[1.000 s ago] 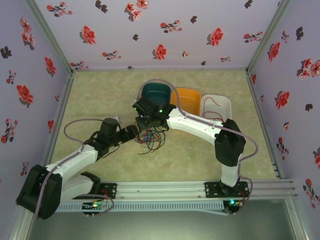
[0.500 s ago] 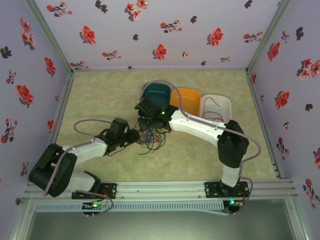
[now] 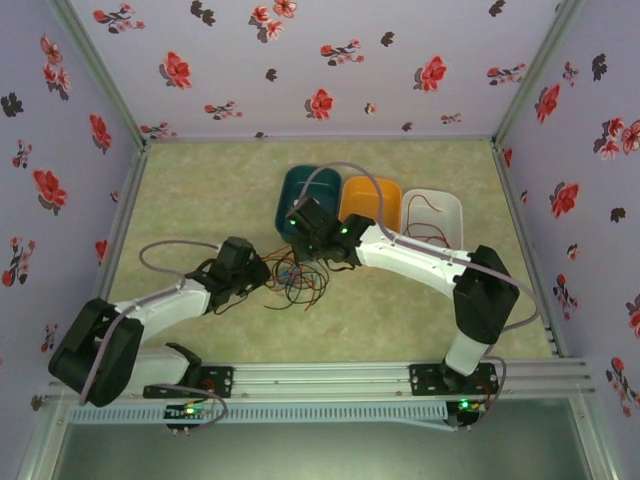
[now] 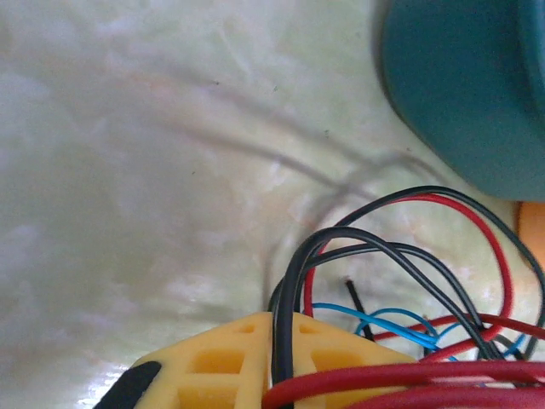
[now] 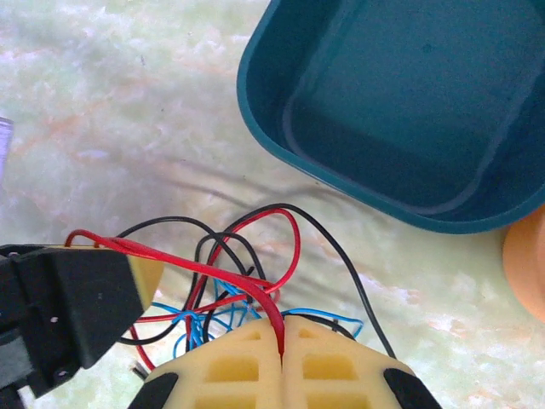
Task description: Untangle the cables
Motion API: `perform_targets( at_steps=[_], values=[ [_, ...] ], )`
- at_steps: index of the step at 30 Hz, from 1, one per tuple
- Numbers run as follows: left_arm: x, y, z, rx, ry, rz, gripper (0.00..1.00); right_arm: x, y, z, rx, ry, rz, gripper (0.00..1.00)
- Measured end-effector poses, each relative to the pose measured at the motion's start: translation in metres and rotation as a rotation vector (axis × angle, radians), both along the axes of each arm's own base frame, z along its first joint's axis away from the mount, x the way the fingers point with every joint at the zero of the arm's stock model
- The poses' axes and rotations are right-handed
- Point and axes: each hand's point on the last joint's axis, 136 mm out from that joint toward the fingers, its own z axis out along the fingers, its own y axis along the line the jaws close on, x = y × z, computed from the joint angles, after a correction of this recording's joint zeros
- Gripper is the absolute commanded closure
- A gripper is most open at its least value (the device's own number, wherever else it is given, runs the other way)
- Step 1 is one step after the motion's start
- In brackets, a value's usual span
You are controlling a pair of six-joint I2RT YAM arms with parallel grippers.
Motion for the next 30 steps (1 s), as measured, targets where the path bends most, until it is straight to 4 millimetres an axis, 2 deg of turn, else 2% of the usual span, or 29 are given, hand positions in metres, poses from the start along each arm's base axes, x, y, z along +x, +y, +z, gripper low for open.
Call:
perform_targets(
  at_steps=[11, 14, 18, 21, 24, 30],
  values=[
    [0.004, 0.001, 0.031, -0.058, -0.091, 0.008, 0.90, -0.005, -0.012, 0.023, 0.107, -0.038, -0.035, 1.00],
    [0.004, 0.001, 0.031, -0.060, -0.094, 0.009, 0.82, -0.005, -0.014, 0.025, 0.120, -0.043, -0.041, 1.00],
    [-0.001, 0.025, 0.010, 0.015, -0.028, 0.077, 0.74, 0.008, -0.031, 0.033, 0.121, -0.076, -0.102, 1.00],
    [-0.008, 0.041, -0.005, 0.074, 0.025, 0.119, 0.73, 0.019, -0.041, 0.039, 0.122, -0.098, -0.150, 1.00],
    [-0.013, 0.048, -0.013, 0.107, 0.055, 0.134, 0.75, 0.022, -0.044, 0.038, 0.121, -0.101, -0.164, 1.00],
    [-0.016, 0.051, -0.015, 0.125, 0.066, 0.141, 0.82, 0.023, -0.045, 0.040, 0.118, -0.109, -0.171, 1.00]
  ],
)
